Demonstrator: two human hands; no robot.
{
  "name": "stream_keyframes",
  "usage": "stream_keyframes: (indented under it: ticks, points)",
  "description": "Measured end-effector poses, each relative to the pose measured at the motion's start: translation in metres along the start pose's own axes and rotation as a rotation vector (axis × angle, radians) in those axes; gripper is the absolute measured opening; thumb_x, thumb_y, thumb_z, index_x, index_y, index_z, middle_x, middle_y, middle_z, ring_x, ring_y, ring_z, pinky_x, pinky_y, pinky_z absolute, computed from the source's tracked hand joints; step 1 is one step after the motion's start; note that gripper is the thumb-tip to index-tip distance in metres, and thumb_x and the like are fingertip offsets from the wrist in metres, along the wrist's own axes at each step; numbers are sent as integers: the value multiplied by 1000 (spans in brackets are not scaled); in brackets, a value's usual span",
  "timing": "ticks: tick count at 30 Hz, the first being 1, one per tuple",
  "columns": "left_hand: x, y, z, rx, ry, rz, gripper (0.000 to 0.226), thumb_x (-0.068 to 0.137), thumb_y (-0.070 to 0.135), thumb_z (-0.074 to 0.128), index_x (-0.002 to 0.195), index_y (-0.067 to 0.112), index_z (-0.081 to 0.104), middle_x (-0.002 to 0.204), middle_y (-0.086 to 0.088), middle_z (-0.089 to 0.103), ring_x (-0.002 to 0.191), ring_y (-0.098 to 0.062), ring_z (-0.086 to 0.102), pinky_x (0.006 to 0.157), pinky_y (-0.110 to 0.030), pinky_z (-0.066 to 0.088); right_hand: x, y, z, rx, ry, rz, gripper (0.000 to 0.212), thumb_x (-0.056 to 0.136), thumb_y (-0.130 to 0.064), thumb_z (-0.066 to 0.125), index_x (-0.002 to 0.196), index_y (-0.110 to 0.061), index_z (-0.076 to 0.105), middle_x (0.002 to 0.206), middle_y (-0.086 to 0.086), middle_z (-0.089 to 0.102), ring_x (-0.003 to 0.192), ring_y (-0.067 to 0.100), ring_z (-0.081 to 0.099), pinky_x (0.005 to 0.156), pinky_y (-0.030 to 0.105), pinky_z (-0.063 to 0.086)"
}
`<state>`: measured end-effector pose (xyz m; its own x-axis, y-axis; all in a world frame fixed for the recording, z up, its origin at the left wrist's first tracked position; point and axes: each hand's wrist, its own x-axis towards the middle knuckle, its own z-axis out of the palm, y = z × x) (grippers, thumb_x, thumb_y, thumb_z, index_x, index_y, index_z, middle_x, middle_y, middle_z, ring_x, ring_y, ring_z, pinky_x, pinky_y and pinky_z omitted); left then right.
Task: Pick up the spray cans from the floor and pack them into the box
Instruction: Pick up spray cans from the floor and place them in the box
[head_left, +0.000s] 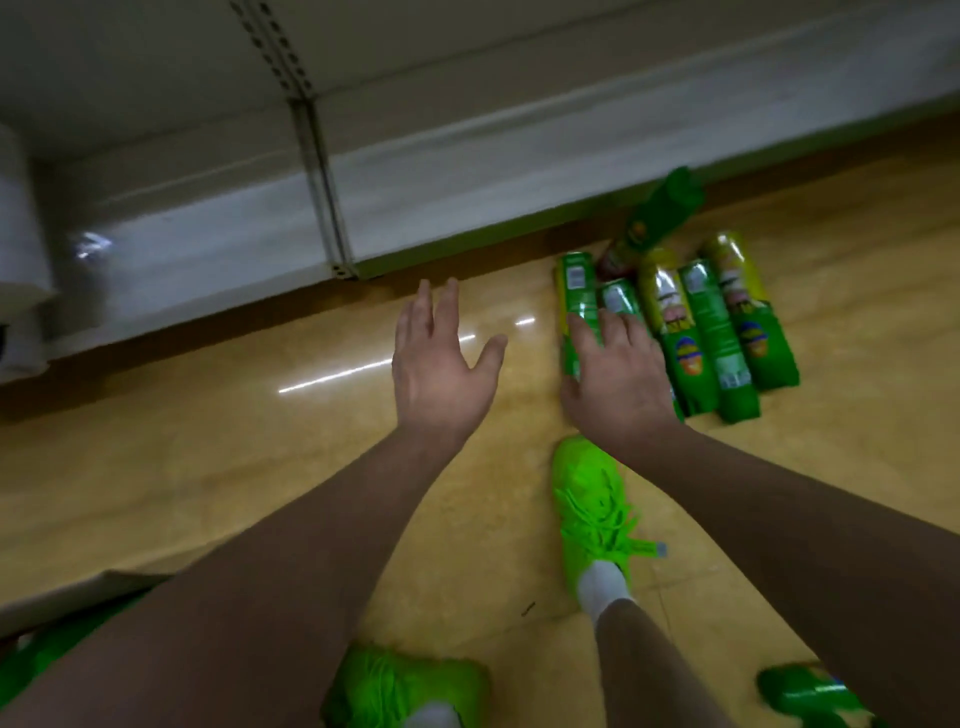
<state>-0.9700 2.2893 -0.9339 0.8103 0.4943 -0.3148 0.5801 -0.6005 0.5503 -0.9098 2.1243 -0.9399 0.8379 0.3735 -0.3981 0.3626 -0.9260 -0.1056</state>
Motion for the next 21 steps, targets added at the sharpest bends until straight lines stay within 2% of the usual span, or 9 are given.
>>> stream_keyframes:
  ticks: [4,8,11,16,21]
  points:
    - [17,54,57,11,-100,84,79,93,53,58,158,29,21,167,1,13,152,-22,11,121,-41,17,7,69,12,59,6,122,71,81,-30,67,146,-15,42,139,18,48,130,38,40,102,49,38]
    - [26,80,111,21,-206,88,82,91,51,62,158,29,20,166,-1,14,152,-21,12,122,-39,18,17,122,34,121,-55,228,70,86,-31,64,148,-14,36,143,17,43,133,37,36,104,48,38]
    - [35,80,149,29,-269,8,87,89,51,65,159,27,19,165,-3,17,151,-22,17,120,-39,22,27,149,55,171,-127,301,72,88,-33,63,149,-14,31,146,16,39,134,36,34,102,46,39]
    - [42,64,208,50,-346,-136,93,87,53,68,158,18,19,162,-9,25,148,-25,24,115,-35,27,41,176,102,197,-230,372,66,87,-30,62,144,-13,34,140,17,42,126,37,41,97,46,41]
    - [58,54,255,3,-406,-248,93,84,47,73,156,19,22,153,-9,35,140,-27,36,106,-34,36,64,188,145,213,-269,368,68,88,-30,62,146,-12,31,143,18,40,131,37,38,99,45,41]
